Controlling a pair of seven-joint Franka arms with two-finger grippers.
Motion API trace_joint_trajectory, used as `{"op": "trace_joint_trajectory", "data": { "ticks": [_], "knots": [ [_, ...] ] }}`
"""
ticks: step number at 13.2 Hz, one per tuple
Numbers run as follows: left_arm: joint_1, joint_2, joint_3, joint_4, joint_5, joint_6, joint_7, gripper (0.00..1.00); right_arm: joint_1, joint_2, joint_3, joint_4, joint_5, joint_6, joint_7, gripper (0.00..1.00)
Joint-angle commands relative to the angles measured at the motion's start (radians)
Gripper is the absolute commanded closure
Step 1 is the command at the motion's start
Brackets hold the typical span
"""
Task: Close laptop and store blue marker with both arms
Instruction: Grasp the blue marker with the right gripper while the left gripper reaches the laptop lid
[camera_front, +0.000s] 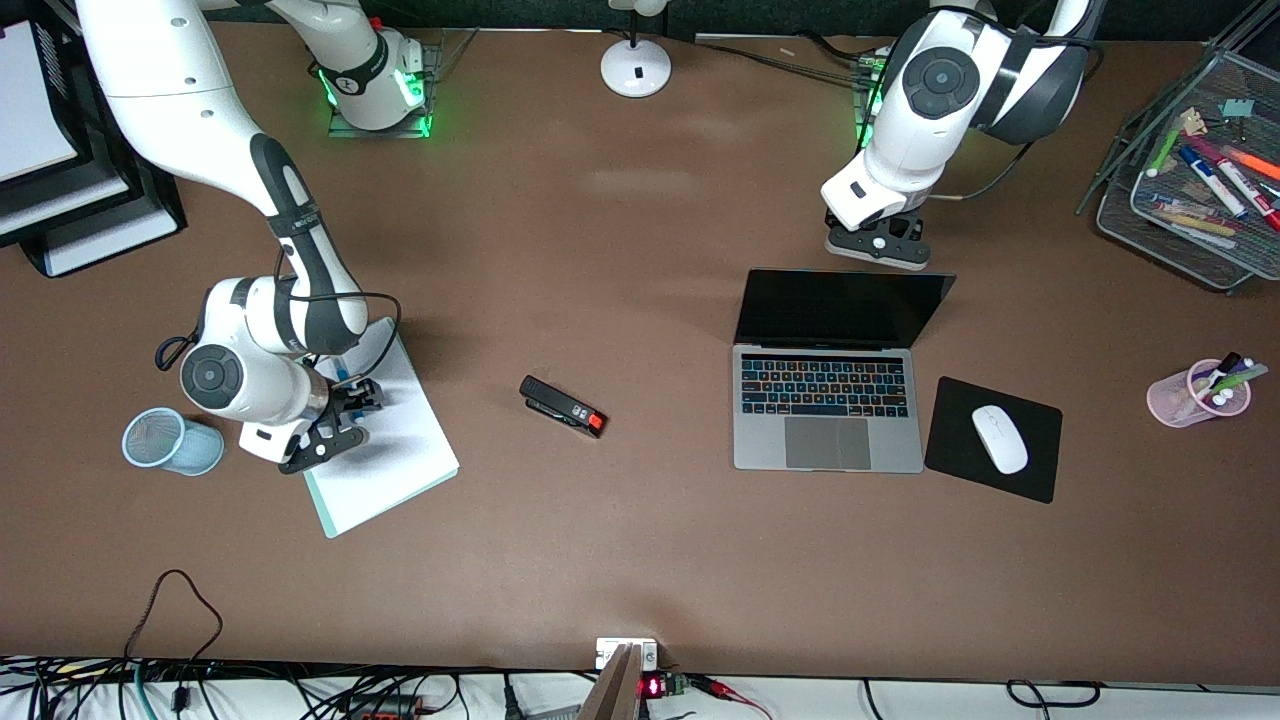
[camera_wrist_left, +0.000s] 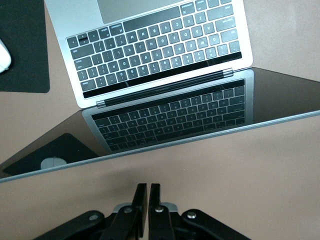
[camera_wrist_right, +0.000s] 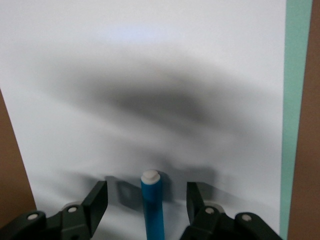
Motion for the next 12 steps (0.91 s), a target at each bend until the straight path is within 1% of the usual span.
{"op": "trace_joint_trajectory", "data": {
  "ticks": [1, 2, 3, 5, 6, 7, 9, 10, 11, 12],
  "knots": [
    [0.006, 0.001, -0.013, -0.01, -0.007, 0.015, -0.052, 0.92, -0.002, -0.006, 0.0, -0.014, 0.011, 0.019, -0.02, 0.4],
    [0.007, 0.01, -0.013, -0.01, -0.007, 0.038, -0.07, 0.92, -0.002, -0.007, 0.0, -0.014, 0.011, 0.017, -0.017, 0.43],
    [0.012, 0.015, -0.011, -0.01, -0.007, 0.058, -0.072, 0.92, -0.004, -0.011, 0.0, -0.016, 0.013, 0.016, -0.012, 0.49],
    [0.027, 0.027, -0.011, -0.01, -0.007, 0.099, -0.072, 0.93, -0.007, -0.012, 0.0, -0.017, 0.017, 0.016, -0.018, 0.52],
    [0.029, 0.039, -0.011, -0.01, -0.007, 0.112, -0.074, 0.98, -0.007, -0.012, 0.0, -0.017, 0.017, 0.016, -0.02, 0.55],
    [0.029, 0.055, -0.011, -0.008, -0.007, 0.12, -0.077, 1.0, -0.007, -0.012, 0.0, -0.017, 0.017, 0.016, -0.02, 0.66],
    [0.029, 0.073, -0.011, -0.008, -0.007, 0.155, -0.077, 1.0, -0.007, -0.012, 0.0, -0.019, 0.017, 0.017, -0.02, 0.75],
    [0.029, 0.081, -0.011, -0.005, -0.007, 0.156, -0.077, 1.0, -0.007, -0.012, 0.0, -0.019, 0.017, 0.016, -0.02, 0.77],
    [0.029, 0.082, -0.01, -0.005, -0.007, 0.156, -0.077, 1.0, -0.007, -0.012, 0.0, -0.019, 0.017, 0.016, -0.02, 0.85],
    [0.029, 0.084, -0.01, -0.005, -0.007, 0.161, -0.077, 1.0, -0.005, -0.012, 0.0, -0.019, 0.017, 0.016, -0.02, 0.87]
  ]
}}
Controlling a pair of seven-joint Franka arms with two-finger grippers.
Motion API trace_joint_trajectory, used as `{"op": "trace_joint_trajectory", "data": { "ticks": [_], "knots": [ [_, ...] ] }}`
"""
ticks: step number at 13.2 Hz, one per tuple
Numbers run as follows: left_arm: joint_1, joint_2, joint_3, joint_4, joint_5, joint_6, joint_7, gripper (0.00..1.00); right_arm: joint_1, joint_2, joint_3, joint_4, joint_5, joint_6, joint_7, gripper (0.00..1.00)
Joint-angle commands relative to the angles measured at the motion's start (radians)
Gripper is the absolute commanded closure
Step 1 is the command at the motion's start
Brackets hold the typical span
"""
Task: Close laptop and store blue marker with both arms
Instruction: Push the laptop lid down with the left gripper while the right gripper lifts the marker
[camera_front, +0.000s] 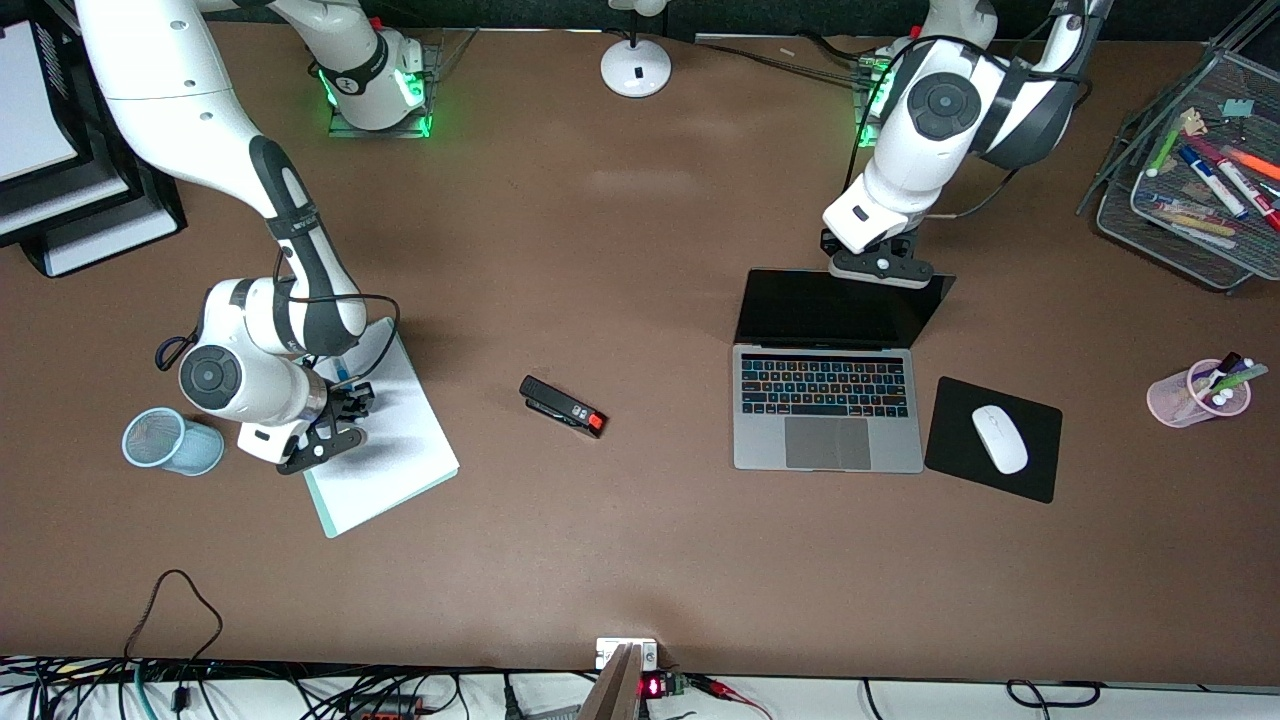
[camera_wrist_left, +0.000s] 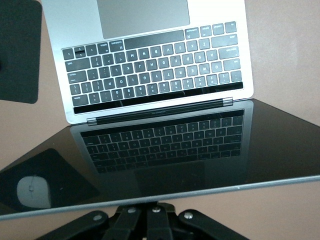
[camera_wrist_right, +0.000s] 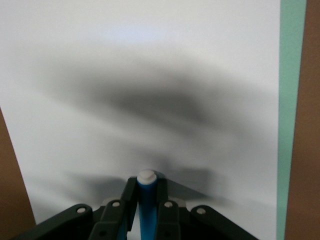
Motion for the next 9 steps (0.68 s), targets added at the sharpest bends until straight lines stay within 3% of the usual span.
{"op": "trace_joint_trajectory", "data": {
  "ticks": [1, 3, 9],
  "knots": [
    [0.009, 0.004, -0.009, 0.001, -0.007, 0.025, -0.007, 1.0, -0.002, -0.015, 0.001, -0.019, 0.017, 0.006, -0.009, 0.93],
    [0.01, 0.01, -0.006, 0.004, -0.007, 0.046, -0.006, 1.0, -0.002, -0.015, 0.001, -0.019, 0.019, 0.004, -0.005, 1.0],
    [0.027, 0.059, 0.001, 0.011, 0.01, 0.161, 0.002, 1.0, 0.001, -0.102, 0.001, -0.005, 0.008, 0.008, -0.023, 1.0]
  ]
}}
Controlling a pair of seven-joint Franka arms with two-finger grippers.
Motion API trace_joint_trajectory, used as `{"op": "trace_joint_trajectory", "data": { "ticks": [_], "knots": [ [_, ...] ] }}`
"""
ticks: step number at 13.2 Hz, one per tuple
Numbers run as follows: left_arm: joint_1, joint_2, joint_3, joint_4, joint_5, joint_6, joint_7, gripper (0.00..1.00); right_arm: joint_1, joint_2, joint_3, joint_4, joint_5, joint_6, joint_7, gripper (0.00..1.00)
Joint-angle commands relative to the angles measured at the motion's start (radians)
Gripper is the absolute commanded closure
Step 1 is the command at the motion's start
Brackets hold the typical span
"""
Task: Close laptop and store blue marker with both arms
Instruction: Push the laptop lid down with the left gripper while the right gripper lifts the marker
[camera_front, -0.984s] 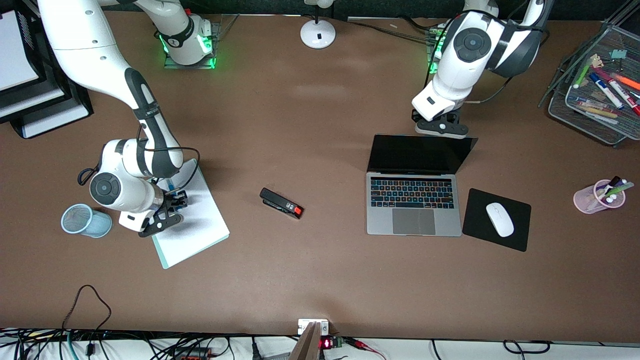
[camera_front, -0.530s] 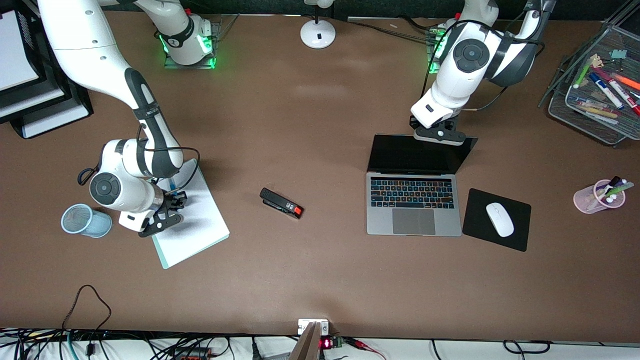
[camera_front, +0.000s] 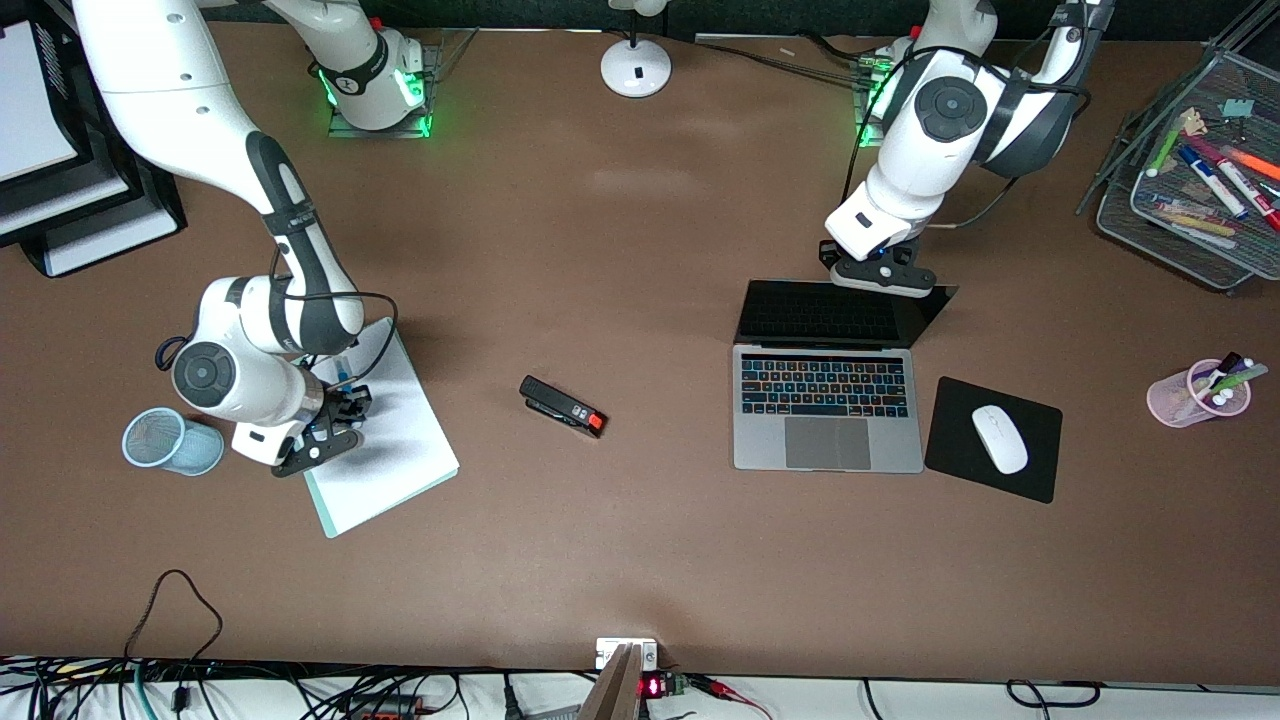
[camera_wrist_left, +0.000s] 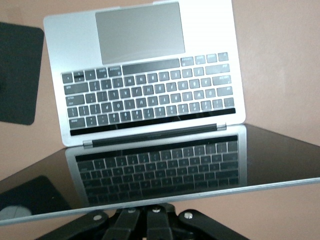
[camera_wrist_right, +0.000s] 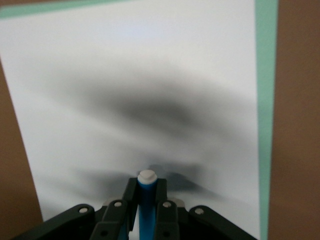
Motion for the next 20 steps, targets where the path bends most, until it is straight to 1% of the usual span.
{"op": "trace_joint_trajectory", "data": {
  "ticks": [1, 2, 4, 6, 7, 9, 12, 13, 14, 16, 17, 18, 20],
  "knots": [
    [0.014, 0.048, 0.0, 0.012, 0.01, 0.071, 0.006, 1.0, 0.0, -0.1, 0.001, -0.018, 0.006, -0.006, -0.024, 1.0],
    [0.027, 0.056, 0.0, 0.013, 0.011, 0.096, 0.007, 1.0, 0.0, -0.135, 0.001, -0.017, 0.002, -0.014, -0.048, 1.0],
    [0.034, 0.088, 0.0, 0.036, 0.035, 0.119, 0.009, 1.0, -0.005, -0.192, -0.001, -0.017, -0.02, -0.014, -0.215, 1.0],
    [0.056, 0.116, 0.0, 0.076, 0.123, 0.119, 0.006, 1.0, -0.024, -0.243, -0.004, -0.017, -0.02, -0.004, -0.411, 1.0],
    [0.069, 0.128, 0.0, 0.093, 0.143, 0.119, 0.006, 1.0, -0.043, -0.272, -0.004, -0.017, -0.018, -0.003, -0.489, 1.0],
    [0.073, 0.168, 0.001, 0.136, 0.151, 0.119, 0.006, 1.0, -0.076, -0.317, -0.002, -0.017, -0.004, -0.003, -0.666, 1.0],
    [0.089, 0.255, 0.001, 0.211, 0.151, 0.119, 0.006, 1.0, -0.126, -0.349, 0.002, -0.023, 0.003, -0.003, -0.835, 1.0],
    [0.089, 0.28, 0.003, 0.234, 0.154, 0.119, 0.006, 1.0, -0.142, -0.355, 0.004, -0.027, 0.023, -0.001, -0.893, 1.0],
    [0.089, 0.301, 0.012, 0.254, 0.18, 0.121, 0.004, 1.0, -0.158, -0.354, 0.004, -0.028, 0.066, -0.001, -0.957, 1.0],
    [0.089, 0.352, 0.026, 0.28, 0.244, 0.147, -0.002, 1.0, -0.195, -0.354, 0.004, -0.044, 0.194, -0.003, -1.16, 1.0],
    [0.089, 0.38, 0.05, 0.296, 0.255, 0.17, -0.002, 1.0, -0.21, -0.354, 0.004, -0.057, 0.251, -0.004, -1.264, 1.0],
    [0.089, 0.404, 0.055, 0.311, 0.263, 0.184, -0.002, 1.0, -0.227, -0.354, 0.004, -0.066, 0.299, -0.011, -1.359, 1.0],
    [0.087, 0.459, 0.058, 0.346, 0.263, 0.208, -0.002, 1.0, -0.256, -0.357, 0.004, -0.081, 0.358, -0.027, -1.552, 1.0]
  ]
}}
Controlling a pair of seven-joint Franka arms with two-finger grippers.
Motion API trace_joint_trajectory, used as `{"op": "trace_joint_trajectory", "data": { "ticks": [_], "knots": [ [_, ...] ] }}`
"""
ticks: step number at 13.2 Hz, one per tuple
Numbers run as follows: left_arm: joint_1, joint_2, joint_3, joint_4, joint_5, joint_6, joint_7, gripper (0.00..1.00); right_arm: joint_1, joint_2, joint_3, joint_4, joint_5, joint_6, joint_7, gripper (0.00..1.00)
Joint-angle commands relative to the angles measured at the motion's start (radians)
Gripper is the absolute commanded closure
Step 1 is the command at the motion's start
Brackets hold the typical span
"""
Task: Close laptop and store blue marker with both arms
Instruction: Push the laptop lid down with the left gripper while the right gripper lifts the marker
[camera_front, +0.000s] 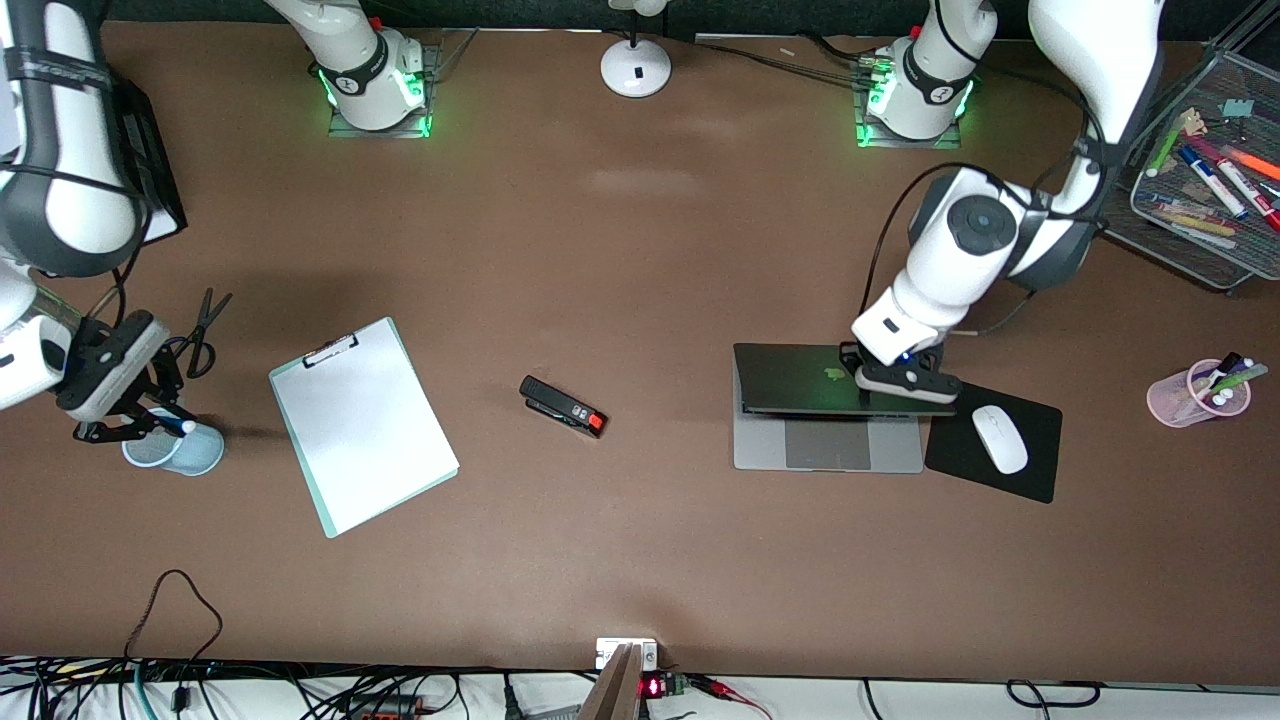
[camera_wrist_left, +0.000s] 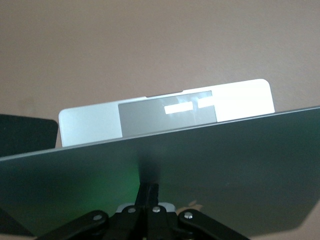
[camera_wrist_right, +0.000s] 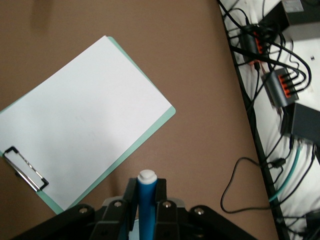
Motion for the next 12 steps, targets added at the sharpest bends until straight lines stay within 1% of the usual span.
{"op": "trace_joint_trajectory", "data": {
  "ticks": [1, 2, 4, 6, 8, 11, 12],
  "knots": [
    [-0.001, 0.092, 0.008, 0.073, 0.028, 0.042, -0.004, 1.0, -0.05, -0.022, 0.014, -0.031, 0.073, -0.037, -0.248, 1.0],
    [-0.001, 0.115, 0.008, 0.08, 0.028, 0.06, -0.002, 1.0, -0.063, -0.016, 0.016, -0.031, 0.096, -0.051, -0.33, 1.0],
    [-0.003, 0.171, 0.014, 0.12, 0.035, 0.079, -0.002, 1.0, -0.094, 0.0, 0.016, -0.027, 0.182, -0.085, -0.518, 1.0],
    [-0.013, 0.214, 0.033, 0.165, 0.075, 0.089, -0.002, 1.0, -0.135, 0.024, 0.016, -0.026, 0.262, -0.19, -0.637, 1.0],
    [-0.013, 0.247, 0.034, 0.191, 0.095, 0.097, -0.003, 1.0, -0.178, 0.038, 0.016, -0.026, 0.326, -0.317, -0.669, 1.0],
    [-0.015, 0.27, 0.042, 0.194, 0.097, 0.108, -0.004, 1.0, -0.235, 0.029, 0.016, -0.011, 0.335, -0.425, -0.706, 1.0],
    [-0.016, 0.284, 0.042, 0.192, 0.097, 0.135, -0.004, 1.0, -0.26, 0.03, 0.016, -0.006, 0.34, -0.471, -0.709, 1.0]
  ]
}}
